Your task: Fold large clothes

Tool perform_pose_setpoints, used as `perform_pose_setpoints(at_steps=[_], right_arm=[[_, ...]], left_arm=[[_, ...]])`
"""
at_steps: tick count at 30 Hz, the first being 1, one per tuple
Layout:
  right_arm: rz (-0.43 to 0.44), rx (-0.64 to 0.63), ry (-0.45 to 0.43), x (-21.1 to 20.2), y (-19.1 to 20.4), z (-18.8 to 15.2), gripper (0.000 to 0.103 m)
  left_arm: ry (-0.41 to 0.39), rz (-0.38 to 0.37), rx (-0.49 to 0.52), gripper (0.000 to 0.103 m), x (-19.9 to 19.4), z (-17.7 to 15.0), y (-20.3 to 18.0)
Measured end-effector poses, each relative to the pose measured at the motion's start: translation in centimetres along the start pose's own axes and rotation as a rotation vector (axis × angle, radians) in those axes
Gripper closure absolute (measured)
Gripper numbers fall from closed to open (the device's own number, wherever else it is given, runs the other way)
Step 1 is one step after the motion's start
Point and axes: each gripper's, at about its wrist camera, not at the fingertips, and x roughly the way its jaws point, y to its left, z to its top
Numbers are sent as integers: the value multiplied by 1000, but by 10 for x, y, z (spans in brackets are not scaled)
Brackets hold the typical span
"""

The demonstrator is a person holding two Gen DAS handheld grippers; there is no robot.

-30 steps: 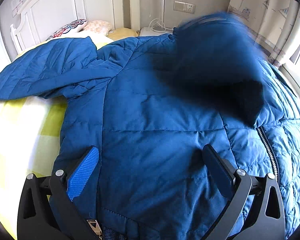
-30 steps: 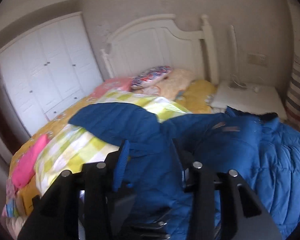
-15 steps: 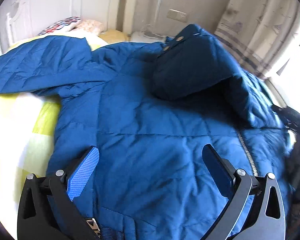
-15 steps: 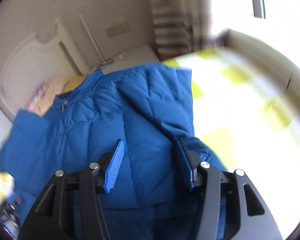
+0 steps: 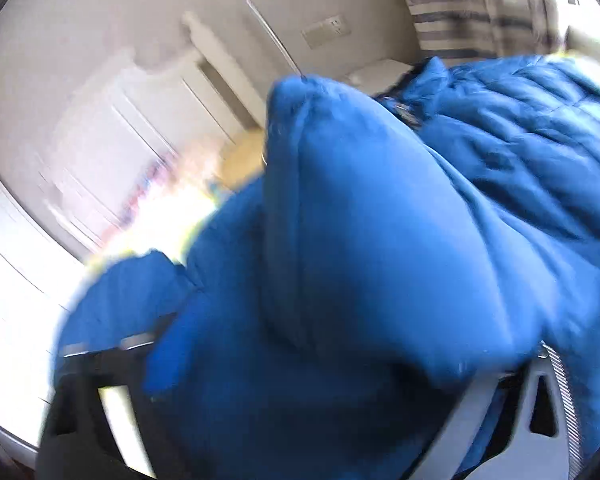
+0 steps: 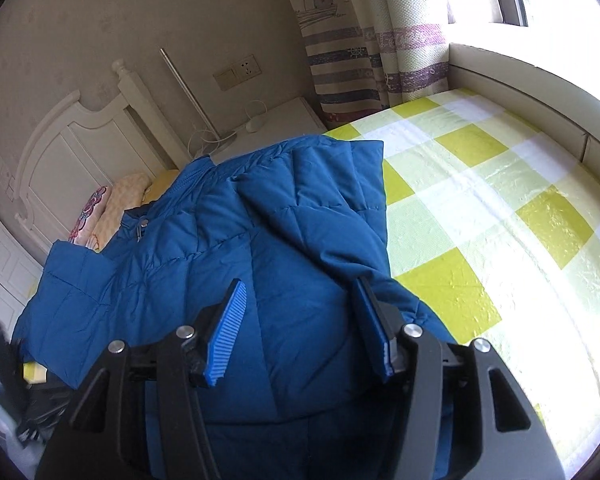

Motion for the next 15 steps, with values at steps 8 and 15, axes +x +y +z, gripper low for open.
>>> perform_pose_setpoints(at_steps=[8,15], right_arm=[[29,17,-4,-1,-5,-1,48],[28,16,-9,-1,-5,0,48]], left_arm=[[-290,539,351,70,-53,2,9],[-129,416,1084,4,-44,-95,-14]])
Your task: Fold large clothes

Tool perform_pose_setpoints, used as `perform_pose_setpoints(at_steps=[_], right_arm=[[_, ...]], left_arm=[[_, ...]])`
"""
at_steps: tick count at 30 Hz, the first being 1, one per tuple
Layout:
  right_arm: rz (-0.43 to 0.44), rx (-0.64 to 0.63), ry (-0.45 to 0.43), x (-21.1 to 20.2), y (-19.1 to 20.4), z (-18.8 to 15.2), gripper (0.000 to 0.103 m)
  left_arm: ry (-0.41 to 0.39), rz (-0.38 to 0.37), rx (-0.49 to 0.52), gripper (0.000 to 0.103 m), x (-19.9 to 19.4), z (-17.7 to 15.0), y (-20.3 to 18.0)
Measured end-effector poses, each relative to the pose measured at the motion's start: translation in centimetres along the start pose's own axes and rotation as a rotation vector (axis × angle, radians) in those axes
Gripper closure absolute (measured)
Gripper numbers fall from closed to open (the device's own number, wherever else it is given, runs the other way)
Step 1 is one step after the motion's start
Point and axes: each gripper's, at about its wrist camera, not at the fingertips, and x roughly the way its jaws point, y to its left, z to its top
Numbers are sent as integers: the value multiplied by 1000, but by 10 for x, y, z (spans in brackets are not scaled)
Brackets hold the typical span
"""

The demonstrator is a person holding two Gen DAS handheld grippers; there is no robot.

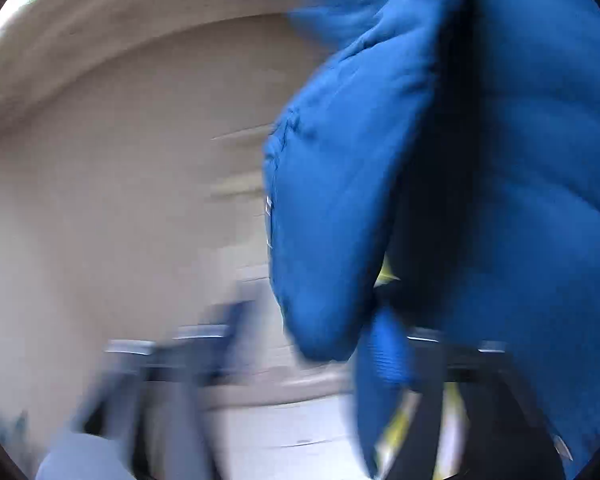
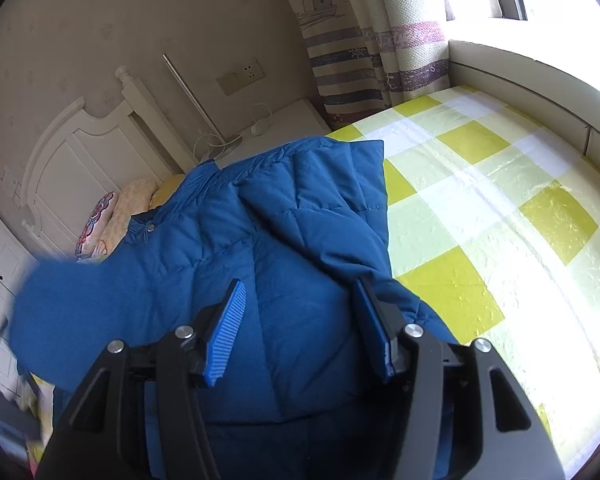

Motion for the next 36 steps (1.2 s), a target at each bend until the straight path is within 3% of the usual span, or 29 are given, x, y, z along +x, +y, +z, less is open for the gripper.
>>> perform_pose_setpoints(at_steps=[1,3,5,6,8,9,11,14,17,19,21,23,26,30,32,34,36], right_arm=[[-2,-1,0,0,0,0,48],[-1,-3,-1,1,0,0,47],[-4,-5,0,1,0,1,47],[-6,-7,1,1,0,1,47],[-14,-14,1,1,2,1,47],[-17,-16,1,1,2,1,47],[-21,-20,0,0,3,0,47],[-28,-24,-3,-1,4,-1,47],[-25,-21,-5,-2,3,0,47],[-24,-21,-4,-2,2,0,47],[-27,-22,-6,-2,2,0,47],[-42,-25,-22,-5,3,-1,47],[-92,-62,-95,-18,12,-4,47],[-137,-249,-140,-26,53,-11,43],[-129,-395,-81,-13,81,-22,31],[-231,-538,98,25,100,-38,28],[-253,-538,129,32,101,-36,24]], left_arm=[[-26,-59,11,4,-6,-5,-4],[-44,-197,-60,4,-15,-18,3],[-75,-285,-210,4,-20,-32,26],[-91,-358,-389,4,-17,-39,54],[-126,-474,-635,4,-11,-50,87],[-159,-562,-829,4,-3,-57,111],[-147,-669,-1100,4,20,-65,127],[-73,-846,-1400,4,67,-55,127],[71,-961,-1610,4,110,-51,97],[120,-1024,-1669,4,118,-41,74],[108,-905,-1625,4,114,-25,61],[123,-808,-1509,4,106,-3,58],[101,-816,-1497,4,104,2,60],[74,-834,-1548,4,108,-4,56],[62,-833,-1564,4,109,-13,58],[45,-837,-1590,4,106,-23,59],[27,-854,-1625,4,106,-29,59]])
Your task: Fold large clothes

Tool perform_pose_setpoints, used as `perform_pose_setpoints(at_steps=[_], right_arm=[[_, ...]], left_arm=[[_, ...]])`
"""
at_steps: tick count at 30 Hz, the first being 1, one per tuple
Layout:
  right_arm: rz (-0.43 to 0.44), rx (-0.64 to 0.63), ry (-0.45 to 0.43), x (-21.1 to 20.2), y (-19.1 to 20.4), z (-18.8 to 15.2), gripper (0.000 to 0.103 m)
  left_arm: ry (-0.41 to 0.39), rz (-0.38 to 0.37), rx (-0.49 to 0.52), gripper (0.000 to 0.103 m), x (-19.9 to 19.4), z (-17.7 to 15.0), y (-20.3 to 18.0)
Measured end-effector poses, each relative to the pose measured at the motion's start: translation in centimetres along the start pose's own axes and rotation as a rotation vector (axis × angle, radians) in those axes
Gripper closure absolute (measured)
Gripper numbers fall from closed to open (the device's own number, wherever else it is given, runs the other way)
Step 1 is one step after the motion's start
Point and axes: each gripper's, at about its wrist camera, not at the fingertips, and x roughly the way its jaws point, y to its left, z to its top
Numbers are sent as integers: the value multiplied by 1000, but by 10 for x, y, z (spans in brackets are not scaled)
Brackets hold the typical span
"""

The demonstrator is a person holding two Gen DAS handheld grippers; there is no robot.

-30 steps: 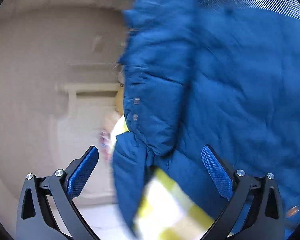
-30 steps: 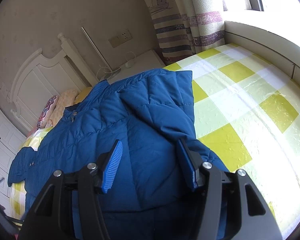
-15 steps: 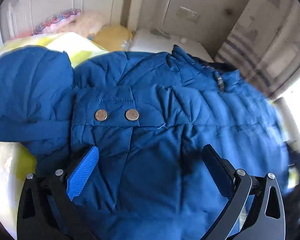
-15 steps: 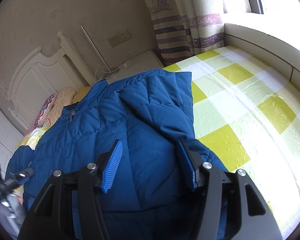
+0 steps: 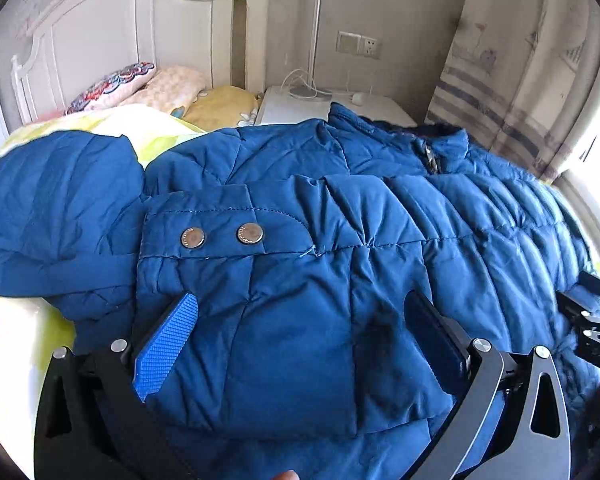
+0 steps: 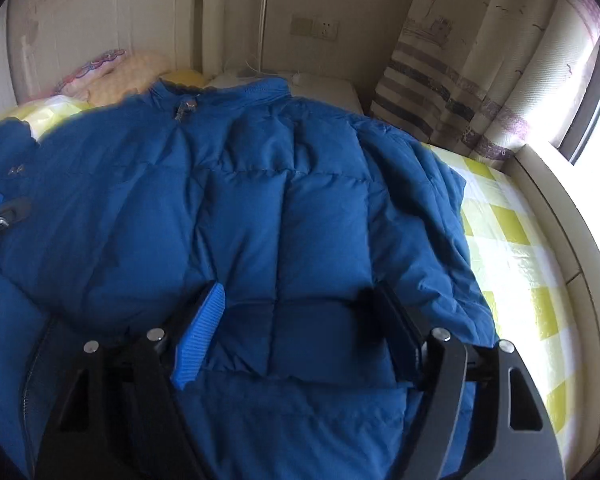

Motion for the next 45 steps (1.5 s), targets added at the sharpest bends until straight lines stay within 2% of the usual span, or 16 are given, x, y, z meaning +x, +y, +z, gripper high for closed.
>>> perform_pose_setpoints(at_steps=[3,6,9,13,17,19,21,24,28,29,31,34,37,40,43,45], right_arm=[[97,73,49,8,-19,2,23],[110,39,103,4,-23,12,23],[48,65,-19,-19,-28,30,23],[59,103,-105,-16,-27,64,23],[68,71,-70,19,-4,91,23],[51,-29,-36,42,13,96,16],[-3,-80,86,71,19,92,3],[52,50,118,70,-4,100,7],[16,110,-65,47,-25,113,9],[22,121,-62,52,-32,114,9],[56,125,84,89,-40,107,6],[74,152,104,95,-46,111,5],[-40,167,69,77,-32,121,7],[81,146,-9,65,-3,126,6],[62,-23,83,91,36,120,2],[45,-23,96,95,36,121,2]], left_arm=[[-5,-25,-22,4,-2,0,5],[-2,-21,-19,4,0,0,4],[-4,-24,-20,4,0,0,4],[-9,-36,-30,4,-1,0,5],[-14,-39,-33,4,-2,0,6],[-16,-44,-36,4,-3,-1,7],[-17,-51,-38,4,-3,-1,8],[-16,-50,-38,4,-3,-1,8],[-14,-46,-34,4,-3,-1,8],[-14,-48,-36,4,-3,-1,8],[-15,-53,-39,4,-3,-1,8],[-15,-54,-39,4,-3,-1,8],[-13,-51,-37,4,-2,-1,8],[-12,-48,-33,4,-2,-1,8],[-14,-55,-38,4,-2,-1,9],[-15,-56,-39,4,-2,-1,8]])
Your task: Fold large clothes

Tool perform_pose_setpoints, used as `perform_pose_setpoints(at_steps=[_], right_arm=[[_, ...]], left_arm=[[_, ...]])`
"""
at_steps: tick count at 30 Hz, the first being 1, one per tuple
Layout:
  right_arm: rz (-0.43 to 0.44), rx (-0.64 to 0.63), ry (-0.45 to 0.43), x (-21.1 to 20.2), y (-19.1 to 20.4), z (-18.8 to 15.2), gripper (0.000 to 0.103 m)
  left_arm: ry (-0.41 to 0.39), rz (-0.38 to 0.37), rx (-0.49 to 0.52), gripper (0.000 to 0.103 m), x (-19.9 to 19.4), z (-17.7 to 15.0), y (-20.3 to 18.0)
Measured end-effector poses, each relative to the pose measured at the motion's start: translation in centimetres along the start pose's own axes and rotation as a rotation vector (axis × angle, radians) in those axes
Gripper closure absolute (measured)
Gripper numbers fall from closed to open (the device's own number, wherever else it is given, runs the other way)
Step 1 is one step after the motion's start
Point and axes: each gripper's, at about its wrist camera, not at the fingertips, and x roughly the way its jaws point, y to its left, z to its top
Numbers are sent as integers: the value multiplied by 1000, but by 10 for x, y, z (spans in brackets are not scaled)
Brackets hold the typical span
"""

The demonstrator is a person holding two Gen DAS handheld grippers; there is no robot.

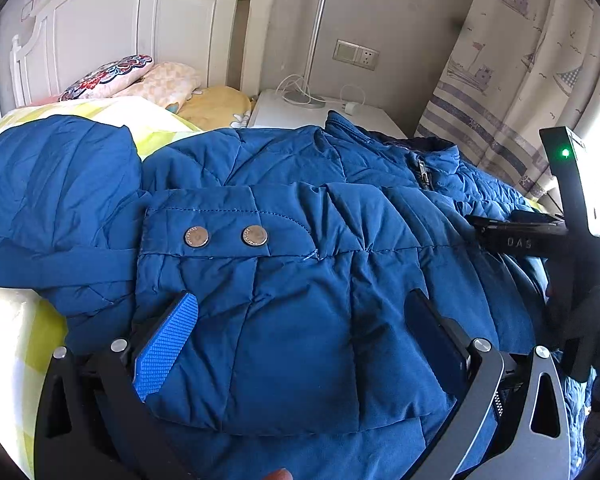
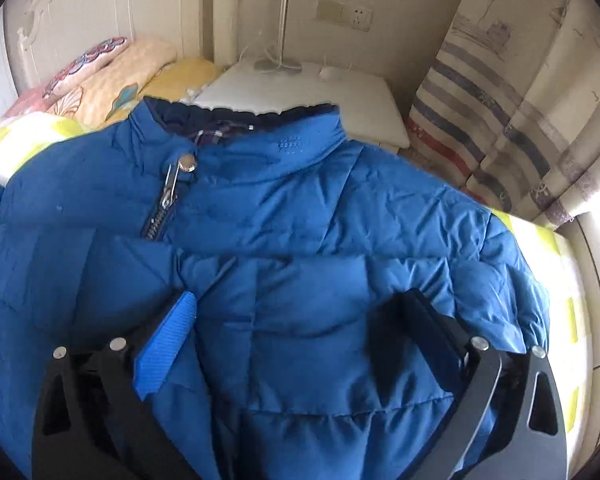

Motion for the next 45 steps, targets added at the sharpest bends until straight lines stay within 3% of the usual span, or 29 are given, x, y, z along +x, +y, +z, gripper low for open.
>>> perform_pose_setpoints(at_steps=[3,5,7,8,10,14,16,20,23,25,28,34,37,39,41,45], right_arm=[[-63,87,-8,-15,-6,4,3],[5,103,-106,-37,9,5,3],[72,46,-121,-37,31,3,3],[104,-41,-91,-26,52,1,3],[79,-154,-32,-1,78,-7,2],[100,-68,-9,-2,64,-3,3],[95,-30,-41,-19,57,-9,3],[157,-26,-128,-65,49,-44,3],[93,-114,-111,-87,48,-82,3],[33,-148,-87,-85,45,-102,3],[104,-73,-94,-74,24,-118,2],[105,-76,-92,-72,24,-118,2],[103,-78,-96,-73,25,-120,2],[107,-82,-98,-73,24,-119,2],[111,-80,-104,-73,23,-119,2],[114,-80,-101,-73,22,-119,2]], left_arm=[[3,8,6,4,1,0,0],[5,12,8,4,1,0,-1],[4,11,7,4,1,0,0],[2,6,3,4,1,1,0],[0,0,0,4,0,1,1],[0,-3,-3,4,1,0,1],[1,-3,-4,4,1,0,2],[4,2,-1,4,1,0,2],[9,8,3,4,3,0,1],[17,15,9,4,4,0,0],[30,38,25,4,6,0,-4],[82,91,113,4,7,-4,-13],[41,-26,6,4,-18,-2,13],[-40,-89,-166,4,-50,5,57],[-155,-110,-397,4,-87,6,125],[-320,-136,-806,4,-142,-25,252]])
